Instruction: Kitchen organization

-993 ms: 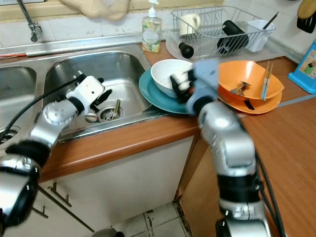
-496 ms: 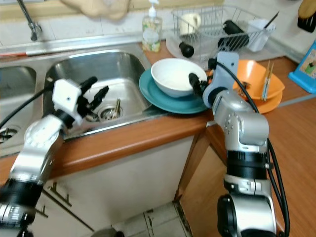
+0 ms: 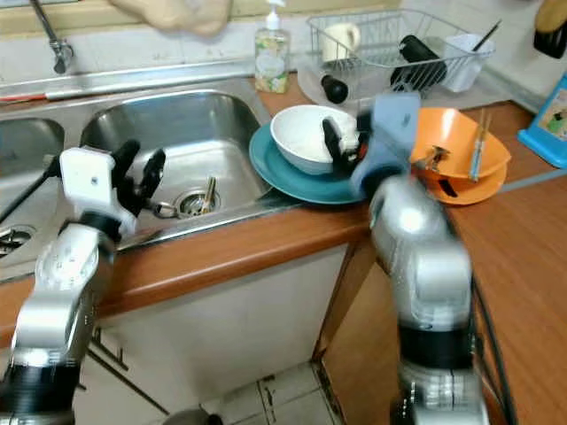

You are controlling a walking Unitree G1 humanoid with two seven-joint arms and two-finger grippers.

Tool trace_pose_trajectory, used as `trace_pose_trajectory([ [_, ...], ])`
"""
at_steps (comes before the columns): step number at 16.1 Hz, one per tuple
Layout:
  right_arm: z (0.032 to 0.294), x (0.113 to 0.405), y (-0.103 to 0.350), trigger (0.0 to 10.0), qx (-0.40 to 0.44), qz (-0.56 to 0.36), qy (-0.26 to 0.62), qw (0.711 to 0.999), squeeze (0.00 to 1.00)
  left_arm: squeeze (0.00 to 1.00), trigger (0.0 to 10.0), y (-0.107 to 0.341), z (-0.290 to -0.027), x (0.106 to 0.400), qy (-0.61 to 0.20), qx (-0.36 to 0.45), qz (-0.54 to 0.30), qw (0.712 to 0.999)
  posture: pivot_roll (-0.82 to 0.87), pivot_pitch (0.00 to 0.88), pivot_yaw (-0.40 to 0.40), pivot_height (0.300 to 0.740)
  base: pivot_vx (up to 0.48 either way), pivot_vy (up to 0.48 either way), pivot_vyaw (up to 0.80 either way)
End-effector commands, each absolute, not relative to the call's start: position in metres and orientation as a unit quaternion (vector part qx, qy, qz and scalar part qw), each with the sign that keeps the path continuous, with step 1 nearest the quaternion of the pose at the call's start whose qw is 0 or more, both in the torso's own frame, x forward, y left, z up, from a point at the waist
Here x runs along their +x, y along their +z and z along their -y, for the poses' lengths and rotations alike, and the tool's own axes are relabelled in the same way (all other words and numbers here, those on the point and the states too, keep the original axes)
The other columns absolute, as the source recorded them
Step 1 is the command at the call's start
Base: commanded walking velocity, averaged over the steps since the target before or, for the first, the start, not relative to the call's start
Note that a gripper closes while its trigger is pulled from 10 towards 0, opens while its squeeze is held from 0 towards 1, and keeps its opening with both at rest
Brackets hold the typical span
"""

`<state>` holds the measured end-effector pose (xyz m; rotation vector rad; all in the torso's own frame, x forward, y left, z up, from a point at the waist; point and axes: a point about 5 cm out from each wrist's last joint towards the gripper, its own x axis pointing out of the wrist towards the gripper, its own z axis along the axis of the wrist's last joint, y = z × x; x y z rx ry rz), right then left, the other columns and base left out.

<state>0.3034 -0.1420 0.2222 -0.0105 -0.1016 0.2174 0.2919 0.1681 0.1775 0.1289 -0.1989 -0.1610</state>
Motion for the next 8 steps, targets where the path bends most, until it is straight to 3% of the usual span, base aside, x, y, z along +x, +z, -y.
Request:
trace_pose_trajectory([
  [1, 0.139, 0.298, 0.229, 10.0, -0.013, 0.073, 0.110, 0.991, 0.00, 0.00, 10.0, 0.181, -0.164, 0.290, -0.082, 0.072, 0.102, 0.989, -0.01, 0.000, 0.014, 0.740, 0.000, 0.000, 0.00],
  [3, 0.139, 0.282, 0.220, 10.0, -0.004, 0.078, 0.097, 0.992, 0.00, 0.00, 10.0, 0.179, -0.161, 0.286, -0.075, 0.073, 0.091, 0.990, -0.02, 0.000, 0.024, 0.740, 0.000, 0.000, 0.00],
  [8, 0.139, 0.272, 0.214, 10.0, -0.017, 0.084, 0.068, 0.994, 0.00, 0.00, 10.0, 0.178, -0.159, 0.280, -0.068, 0.081, 0.083, 0.991, -0.02, 0.000, 0.026, 0.740, 0.265, 0.000, 0.00],
])
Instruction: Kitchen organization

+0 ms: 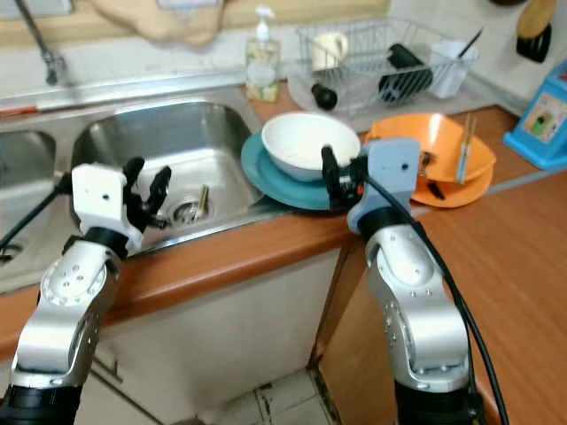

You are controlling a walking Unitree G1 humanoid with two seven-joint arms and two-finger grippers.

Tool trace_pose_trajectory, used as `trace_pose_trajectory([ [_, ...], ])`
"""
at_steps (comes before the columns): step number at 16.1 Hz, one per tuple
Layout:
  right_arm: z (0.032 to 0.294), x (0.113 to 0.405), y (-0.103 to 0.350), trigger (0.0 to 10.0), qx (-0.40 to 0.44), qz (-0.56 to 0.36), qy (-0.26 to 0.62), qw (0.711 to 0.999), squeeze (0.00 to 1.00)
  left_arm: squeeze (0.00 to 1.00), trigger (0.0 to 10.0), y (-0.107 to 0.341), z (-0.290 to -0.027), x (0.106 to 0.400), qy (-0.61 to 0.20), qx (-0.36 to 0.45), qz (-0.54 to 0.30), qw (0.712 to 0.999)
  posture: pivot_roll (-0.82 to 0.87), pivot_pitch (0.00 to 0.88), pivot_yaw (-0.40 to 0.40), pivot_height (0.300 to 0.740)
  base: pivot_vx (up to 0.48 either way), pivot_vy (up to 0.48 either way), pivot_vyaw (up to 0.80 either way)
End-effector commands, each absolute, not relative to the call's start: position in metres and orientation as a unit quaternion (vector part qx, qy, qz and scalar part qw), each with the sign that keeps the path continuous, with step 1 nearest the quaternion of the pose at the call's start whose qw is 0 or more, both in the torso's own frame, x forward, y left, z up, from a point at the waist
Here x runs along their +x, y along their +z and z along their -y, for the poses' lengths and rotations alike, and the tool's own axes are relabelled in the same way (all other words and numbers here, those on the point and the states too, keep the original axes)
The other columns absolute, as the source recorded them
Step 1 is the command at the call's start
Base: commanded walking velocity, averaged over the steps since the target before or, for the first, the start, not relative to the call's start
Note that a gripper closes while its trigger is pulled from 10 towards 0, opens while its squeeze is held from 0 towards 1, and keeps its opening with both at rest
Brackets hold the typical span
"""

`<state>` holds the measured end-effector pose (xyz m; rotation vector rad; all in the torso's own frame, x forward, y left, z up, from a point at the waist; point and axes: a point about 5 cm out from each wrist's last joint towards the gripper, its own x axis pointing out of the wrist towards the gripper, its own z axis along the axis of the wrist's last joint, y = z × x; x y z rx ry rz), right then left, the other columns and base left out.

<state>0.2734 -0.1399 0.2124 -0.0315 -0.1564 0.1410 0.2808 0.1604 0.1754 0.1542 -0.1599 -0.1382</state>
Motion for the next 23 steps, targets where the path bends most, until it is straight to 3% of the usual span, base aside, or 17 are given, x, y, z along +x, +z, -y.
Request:
trace_pose_trajectory([
  [1, 0.139, 0.271, 0.214, 10.0, -0.016, 0.088, 0.068, 0.994, 0.00, 0.00, 10.0, 0.180, -0.159, 0.280, -0.065, 0.078, 0.083, 0.991, -0.02, 0.000, 0.025, 0.740, 0.319, 0.000, 0.00],
  [6, 0.136, 0.269, 0.215, 10.0, -0.018, 0.100, 0.071, 0.992, 0.00, 0.00, 10.0, 0.181, -0.155, 0.280, -0.068, 0.076, 0.084, 0.991, -0.02, 0.000, 0.028, 0.740, 0.329, 0.000, 0.00],
  [8, 0.139, 0.268, 0.218, 10.0, -0.049, 0.113, 0.052, 0.991, 0.00, 0.00, 10.0, 0.181, -0.153, 0.280, -0.073, 0.076, 0.083, 0.991, -0.02, 0.000, 0.032, 0.740, 0.330, 0.000, 0.80],
  [11, 0.141, 0.268, 0.216, 10.0, -0.009, 0.109, 0.055, 0.992, 0.00, 0.00, 10.0, 0.180, -0.152, 0.280, -0.079, 0.078, 0.080, 0.991, -0.02, 0.000, 0.034, 0.740, 0.294, 0.000, 0.27],
  [17, 0.142, 0.273, 0.213, 10.0, 0.008, 0.069, 0.058, 0.996, 0.00, 0.00, 10.0, 0.178, -0.151, 0.280, -0.091, 0.085, 0.073, 0.990, -0.02, 0.000, 0.030, 0.740, 0.000, 0.000, 0.00],
  [18, 0.144, 0.275, 0.212, 10.0, 0.009, 0.062, 0.058, 0.996, 0.26, 0.00, 10.0, 0.178, -0.150, 0.280, -0.095, 0.087, 0.071, 0.989, -0.02, 0.000, 0.027, 0.740, 0.000, 0.000, 0.00],
  [19, 0.145, 0.275, 0.213, 10.0, 0.010, 0.062, 0.057, 0.996, 1.00, 0.00, 10.0, 0.177, -0.149, 0.281, -0.098, 0.086, 0.068, 0.989, -0.02, 0.000, 0.024, 0.740, 0.000, 0.000, 0.00],
  [23, 0.157, 0.291, 0.214, 10.0, 0.026, 0.004, 0.043, 0.999, 1.00, 0.00, 10.0, 0.175, -0.149, 0.283, -0.133, 0.100, 0.054, 0.985, -0.01, 0.000, 0.016, 0.740, 0.000, 0.000, 0.00],
])
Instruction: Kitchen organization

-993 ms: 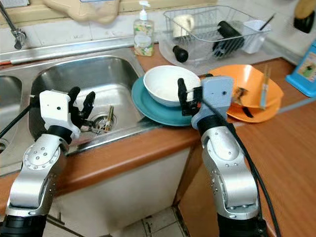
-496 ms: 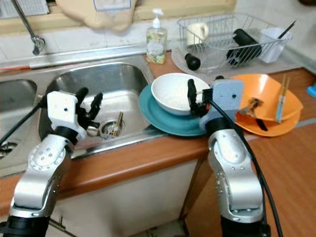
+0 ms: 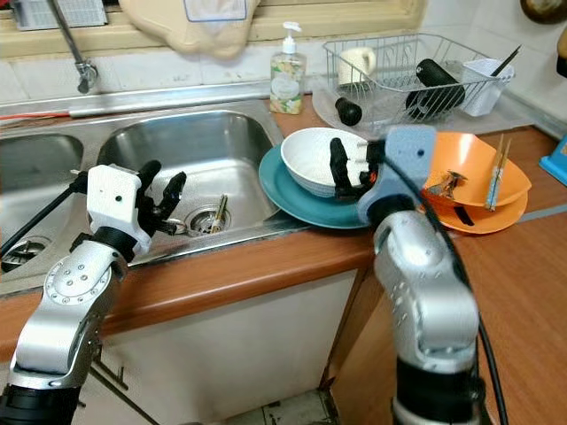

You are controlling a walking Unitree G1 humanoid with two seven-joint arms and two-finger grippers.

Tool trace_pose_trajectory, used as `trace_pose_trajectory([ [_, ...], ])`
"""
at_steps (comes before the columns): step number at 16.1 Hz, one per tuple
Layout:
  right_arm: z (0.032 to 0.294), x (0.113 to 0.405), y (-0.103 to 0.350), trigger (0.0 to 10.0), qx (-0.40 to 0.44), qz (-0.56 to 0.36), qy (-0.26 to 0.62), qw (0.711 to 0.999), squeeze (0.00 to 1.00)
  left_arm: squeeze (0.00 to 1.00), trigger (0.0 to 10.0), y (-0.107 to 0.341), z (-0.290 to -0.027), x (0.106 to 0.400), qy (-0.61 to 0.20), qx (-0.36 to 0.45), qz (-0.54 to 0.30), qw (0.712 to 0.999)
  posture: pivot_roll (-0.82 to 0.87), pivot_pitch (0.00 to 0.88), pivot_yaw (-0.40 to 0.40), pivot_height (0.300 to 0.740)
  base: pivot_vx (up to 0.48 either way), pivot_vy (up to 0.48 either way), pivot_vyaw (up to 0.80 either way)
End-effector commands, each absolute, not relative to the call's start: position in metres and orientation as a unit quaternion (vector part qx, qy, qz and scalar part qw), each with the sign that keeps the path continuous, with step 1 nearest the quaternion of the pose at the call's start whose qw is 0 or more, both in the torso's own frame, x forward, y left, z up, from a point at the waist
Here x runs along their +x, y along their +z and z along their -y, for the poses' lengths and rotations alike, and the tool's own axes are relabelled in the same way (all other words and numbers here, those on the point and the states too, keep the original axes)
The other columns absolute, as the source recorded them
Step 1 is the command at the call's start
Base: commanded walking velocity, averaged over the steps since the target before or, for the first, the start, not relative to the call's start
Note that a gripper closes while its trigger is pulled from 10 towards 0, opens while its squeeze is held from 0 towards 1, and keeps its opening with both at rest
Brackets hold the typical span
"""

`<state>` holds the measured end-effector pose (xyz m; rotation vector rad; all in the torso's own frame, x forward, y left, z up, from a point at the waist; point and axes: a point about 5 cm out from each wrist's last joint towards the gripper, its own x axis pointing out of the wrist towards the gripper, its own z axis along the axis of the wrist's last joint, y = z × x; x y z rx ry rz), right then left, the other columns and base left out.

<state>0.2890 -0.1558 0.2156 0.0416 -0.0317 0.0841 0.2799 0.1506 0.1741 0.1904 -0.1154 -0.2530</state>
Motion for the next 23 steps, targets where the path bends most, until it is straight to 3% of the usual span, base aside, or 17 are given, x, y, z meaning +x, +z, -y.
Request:
trace_pose_trajectory([
  [1, 0.159, 0.293, 0.215, 10.0, 0.031, -0.008, 0.045, 0.998, 1.00, 0.00, 10.0, 0.176, -0.150, 0.284, -0.133, 0.101, 0.054, 0.984, -0.01, 0.000, 0.015, 0.740, 0.000, 0.000, 0.00],
  [2, 0.161, 0.296, 0.214, 10.0, 0.043, -0.028, 0.050, 0.997, 0.54, 0.00, 10.0, 0.177, -0.152, 0.285, -0.131, 0.102, 0.055, 0.985, -0.01, 0.000, 0.016, 0.740, 0.000, 0.000, 0.00],
  [3, 0.164, 0.300, 0.213, 10.0, 0.051, -0.059, 0.054, 0.995, 0.00, 0.00, 10.0, 0.177, -0.152, 0.285, -0.134, 0.105, 0.054, 0.984, -0.01, 0.000, 0.015, 0.740, 0.000, 0.000, 0.00],
  [7, 0.174, 0.305, 0.214, 10.0, 0.075, -0.097, 0.030, 0.992, 0.00, 0.00, 10.0, 0.176, -0.149, 0.281, -0.184, 0.120, 0.049, 0.974, -0.01, 0.000, 0.012, 0.740, 0.000, 0.000, 0.00],
  [10, 0.188, 0.309, 0.214, 10.0, 0.139, -0.125, -0.005, 0.982, 0.00, 0.00, 10.0, 0.173, -0.145, 0.273, -0.247, 0.136, 0.038, 0.959, -0.01, 0.000, 0.010, 0.740, 0.000, 0.000, 0.00],
  [11, 0.191, 0.310, 0.215, 8.6, 0.153, -0.127, -0.006, 0.980, 0.00, 0.00, 10.0, 0.172, -0.145, 0.273, -0.249, 0.136, 0.037, 0.958, -0.01, 0.000, 0.012, 0.740, 0.000, 0.000, 0.00],
  [12, 0.192, 0.310, 0.217, 5.6, 0.169, -0.129, -0.006, 0.977, 0.00, 0.00, 10.0, 0.172, -0.145, 0.272, -0.251, 0.138, 0.036, 0.958, -0.01, 0.000, 0.013, 0.740, 0.000, 0.000, 0.00],
  [13, 0.192, 0.310, 0.217, 4.3, 0.182, -0.133, -0.004, 0.974, 0.00, 0.00, 10.0, 0.172, -0.145, 0.272, -0.253, 0.138, 0.036, 0.957, -0.01, 0.000, 0.013, 0.740, 0.000, 0.000, 0.00],
  [14, 0.192, 0.311, 0.214, 1.5, 0.196, -0.148, 0.003, 0.969, 0.00, 0.00, 10.0, 0.172, -0.143, 0.272, -0.261, 0.141, 0.034, 0.954, -0.01, 0.000, 0.015, 0.740, 0.000, 0.000, 0.00],
  [15, 0.189, 0.311, 0.210, 0.1, 0.211, -0.170, 0.018, 0.962, 0.00, 0.00, 10.0, 0.172, -0.142, 0.272, -0.268, 0.142, 0.033, 0.952, -0.01, 0.000, 0.015, 0.740, 0.000, 0.000, 0.00],
  [23, 0.190, 0.313, 0.199, 0.0, 0.253, -0.212, 0.021, 0.944, 0.00, 0.00, 10.0, 0.171, -0.141, 0.273, -0.274, 0.146, 0.031, 0.950, -0.02, 0.000, 0.004, 0.740, 0.000, 0.000, 0.00],
])
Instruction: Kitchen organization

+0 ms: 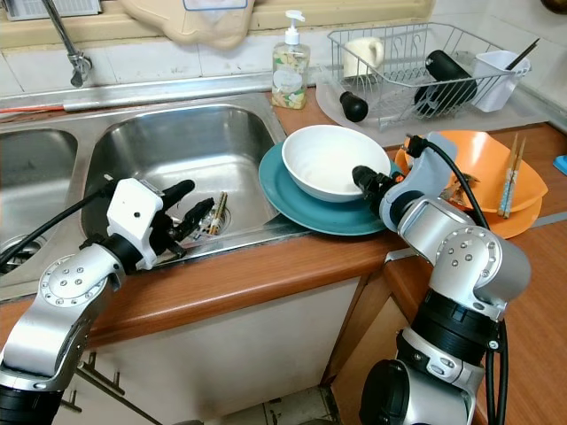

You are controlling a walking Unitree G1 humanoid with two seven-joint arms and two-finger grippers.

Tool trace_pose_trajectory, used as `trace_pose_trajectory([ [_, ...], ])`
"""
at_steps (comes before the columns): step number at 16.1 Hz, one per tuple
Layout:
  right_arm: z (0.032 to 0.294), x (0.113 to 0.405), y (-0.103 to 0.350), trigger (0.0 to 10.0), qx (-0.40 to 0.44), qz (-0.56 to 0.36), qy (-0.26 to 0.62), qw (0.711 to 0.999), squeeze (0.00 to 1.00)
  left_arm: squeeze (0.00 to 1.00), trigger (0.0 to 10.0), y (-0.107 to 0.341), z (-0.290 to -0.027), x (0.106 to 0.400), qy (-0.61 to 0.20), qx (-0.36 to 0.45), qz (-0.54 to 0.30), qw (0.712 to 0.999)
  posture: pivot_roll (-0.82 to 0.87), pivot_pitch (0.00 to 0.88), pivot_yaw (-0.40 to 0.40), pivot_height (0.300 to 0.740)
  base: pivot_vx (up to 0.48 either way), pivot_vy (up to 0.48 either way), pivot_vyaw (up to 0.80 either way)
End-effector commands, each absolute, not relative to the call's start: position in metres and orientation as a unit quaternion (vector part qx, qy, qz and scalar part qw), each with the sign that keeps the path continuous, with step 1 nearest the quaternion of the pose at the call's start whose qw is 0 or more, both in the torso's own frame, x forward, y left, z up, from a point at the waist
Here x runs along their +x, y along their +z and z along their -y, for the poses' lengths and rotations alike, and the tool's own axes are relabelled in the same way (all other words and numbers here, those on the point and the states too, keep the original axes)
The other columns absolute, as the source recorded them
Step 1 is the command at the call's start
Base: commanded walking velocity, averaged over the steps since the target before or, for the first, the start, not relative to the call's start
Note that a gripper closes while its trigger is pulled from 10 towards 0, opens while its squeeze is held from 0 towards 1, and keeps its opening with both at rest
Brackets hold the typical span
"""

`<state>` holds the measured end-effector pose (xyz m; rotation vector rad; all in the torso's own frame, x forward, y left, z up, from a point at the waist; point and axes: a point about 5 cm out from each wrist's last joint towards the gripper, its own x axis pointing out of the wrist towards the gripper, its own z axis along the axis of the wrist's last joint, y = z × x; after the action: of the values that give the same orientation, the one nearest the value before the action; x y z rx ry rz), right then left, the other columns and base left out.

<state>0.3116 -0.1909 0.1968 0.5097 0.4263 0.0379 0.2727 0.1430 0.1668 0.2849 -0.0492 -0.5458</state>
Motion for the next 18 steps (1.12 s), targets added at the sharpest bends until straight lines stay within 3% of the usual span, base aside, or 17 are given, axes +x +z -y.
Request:
trace_pose_trajectory([
  [1, 0.189, 0.313, 0.199, 0.0, 0.255, -0.213, 0.022, 0.943, 0.00, 0.00, 10.0, 0.171, -0.141, 0.272, -0.274, 0.145, 0.031, 0.950, -0.02, 0.000, 0.005, 0.740, 0.000, 0.000, 0.00],
  [18, 0.184, 0.319, 0.214, 0.0, 0.261, -0.147, 0.040, 0.953, 0.00, 0.00, 10.0, 0.178, -0.140, 0.277, -0.265, 0.110, 0.045, 0.957, -0.01, 0.000, 0.015, 0.740, 0.000, 0.000, 0.00],
])
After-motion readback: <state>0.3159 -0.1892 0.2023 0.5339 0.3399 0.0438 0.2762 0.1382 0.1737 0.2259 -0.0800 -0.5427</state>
